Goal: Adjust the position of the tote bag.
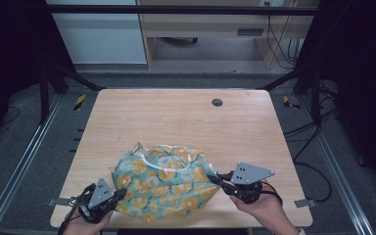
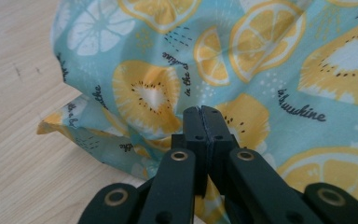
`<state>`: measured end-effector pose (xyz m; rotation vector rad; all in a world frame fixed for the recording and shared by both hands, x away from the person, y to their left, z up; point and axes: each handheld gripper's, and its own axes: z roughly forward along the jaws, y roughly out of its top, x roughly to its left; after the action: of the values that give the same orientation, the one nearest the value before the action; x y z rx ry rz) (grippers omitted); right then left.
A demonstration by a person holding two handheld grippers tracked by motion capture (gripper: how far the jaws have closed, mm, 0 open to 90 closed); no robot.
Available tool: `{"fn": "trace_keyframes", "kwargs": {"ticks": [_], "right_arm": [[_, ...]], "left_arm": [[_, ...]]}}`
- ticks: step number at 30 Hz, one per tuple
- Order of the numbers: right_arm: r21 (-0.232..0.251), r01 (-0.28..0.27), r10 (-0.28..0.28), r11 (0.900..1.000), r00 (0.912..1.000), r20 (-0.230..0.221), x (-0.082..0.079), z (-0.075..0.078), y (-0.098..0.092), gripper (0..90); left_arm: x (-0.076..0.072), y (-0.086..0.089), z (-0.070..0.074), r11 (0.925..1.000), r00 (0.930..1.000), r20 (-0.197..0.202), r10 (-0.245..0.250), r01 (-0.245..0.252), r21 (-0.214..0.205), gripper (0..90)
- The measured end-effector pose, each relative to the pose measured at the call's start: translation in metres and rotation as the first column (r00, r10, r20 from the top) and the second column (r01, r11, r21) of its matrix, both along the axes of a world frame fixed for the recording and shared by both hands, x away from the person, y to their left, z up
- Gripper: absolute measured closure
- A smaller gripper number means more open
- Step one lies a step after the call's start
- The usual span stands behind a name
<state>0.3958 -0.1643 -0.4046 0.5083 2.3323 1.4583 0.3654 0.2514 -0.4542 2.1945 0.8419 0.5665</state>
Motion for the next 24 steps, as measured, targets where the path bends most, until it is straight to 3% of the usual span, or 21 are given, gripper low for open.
{"fn": "trace_keyframes", "kwargs": {"ticks": [4, 8, 9, 11, 14, 24], "right_arm": [[-0.011, 0.000, 0.000, 0.9999, 0.9995, -0.031, 0.004, -0.012, -0.003, 90.0], [-0.027, 0.001, -0.003, 0.9996, 0.9984, -0.056, 0.009, -0.023, -0.003, 90.0], [-0.027, 0.001, -0.003, 0.9996, 0.9984, -0.056, 0.009, -0.023, -0.003, 90.0], [-0.053, 0.006, -0.010, 0.9986, 0.9975, -0.070, 0.014, -0.032, -0.003, 90.0], [-0.079, 0.011, -0.018, 0.9968, 0.9966, -0.081, 0.020, -0.039, -0.002, 90.0], [-0.142, 0.020, -0.035, 0.9897, 0.9938, -0.105, 0.040, -0.056, 0.003, 89.6]], "left_arm": [[0.003, -0.003, -0.005, 0.9997, 0.9999, -0.013, -0.006, 0.006, 0.025, 90.0], [0.010, -0.008, -0.011, 0.9956, 0.9995, -0.027, -0.018, 0.021, 0.092, 90.0], [0.010, -0.008, -0.011, 0.9956, 0.9995, -0.027, -0.018, 0.021, 0.092, 90.0], [0.016, -0.012, -0.016, 0.9912, 0.9991, -0.036, -0.022, 0.027, 0.130, 90.0], [0.024, -0.016, -0.019, 0.9878, 0.9990, -0.039, -0.020, 0.026, 0.154, 90.0], [0.044, -0.024, -0.027, 0.9841, 0.9994, -0.031, 0.010, -0.005, 0.178, 90.0]]}}
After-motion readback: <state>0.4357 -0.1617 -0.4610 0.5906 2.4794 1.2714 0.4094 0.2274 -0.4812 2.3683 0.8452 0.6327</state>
